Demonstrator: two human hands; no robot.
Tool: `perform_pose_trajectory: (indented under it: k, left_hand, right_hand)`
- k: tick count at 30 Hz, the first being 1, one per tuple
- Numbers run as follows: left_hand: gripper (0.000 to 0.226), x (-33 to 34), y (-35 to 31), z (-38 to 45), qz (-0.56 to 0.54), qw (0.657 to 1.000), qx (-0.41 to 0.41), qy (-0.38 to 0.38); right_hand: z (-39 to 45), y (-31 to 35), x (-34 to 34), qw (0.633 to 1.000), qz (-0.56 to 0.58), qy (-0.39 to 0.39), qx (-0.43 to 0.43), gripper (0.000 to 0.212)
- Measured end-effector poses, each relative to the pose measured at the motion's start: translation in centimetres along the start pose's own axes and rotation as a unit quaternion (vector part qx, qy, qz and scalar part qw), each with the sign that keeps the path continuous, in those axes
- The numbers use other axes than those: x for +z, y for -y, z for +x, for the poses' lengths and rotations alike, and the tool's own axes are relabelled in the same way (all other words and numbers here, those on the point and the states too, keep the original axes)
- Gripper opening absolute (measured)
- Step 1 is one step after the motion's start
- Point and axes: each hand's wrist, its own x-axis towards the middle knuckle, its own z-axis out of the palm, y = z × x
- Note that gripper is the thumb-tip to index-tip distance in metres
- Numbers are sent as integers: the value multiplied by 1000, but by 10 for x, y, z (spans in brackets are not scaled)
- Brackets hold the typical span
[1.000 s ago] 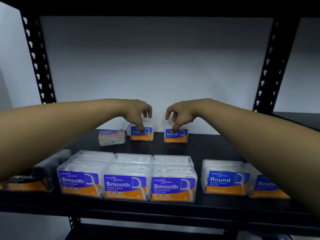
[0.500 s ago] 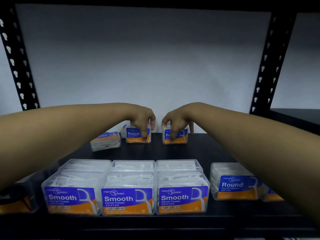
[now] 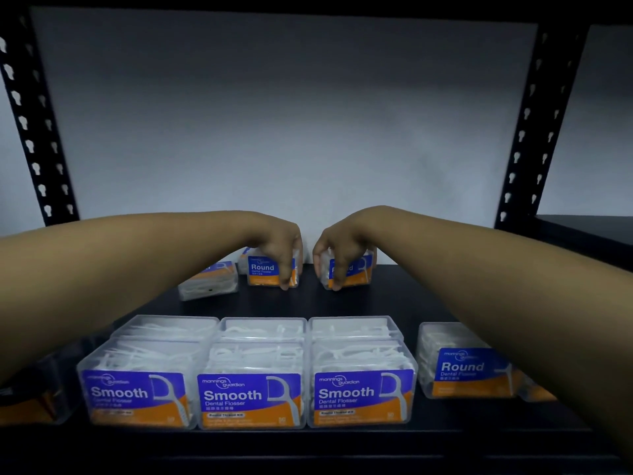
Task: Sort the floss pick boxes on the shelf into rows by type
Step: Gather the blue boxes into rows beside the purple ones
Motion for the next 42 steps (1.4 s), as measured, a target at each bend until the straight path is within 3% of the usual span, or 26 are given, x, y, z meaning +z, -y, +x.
perform_pose_trajectory:
  k: [5,16,32,42]
  left_hand:
    - [28,-2,-1,-9,-69,997,28,-22]
    - [38,-37,-33,-46,-144,981,83,-99]
    - [41,-48,-153,-86,-93,982,117,-117]
    - [46,-22,-214,-78,-33,989,115,-86]
  right_hand:
    - [-12,-12,-9,1000,13,-18,-12,45]
    - [-73,-57,-19,995,52,-87,-8,43]
    - [-227,-130,4,989,42,-137,42,37]
    - [-268,-144,46,992,13,-87,89,39]
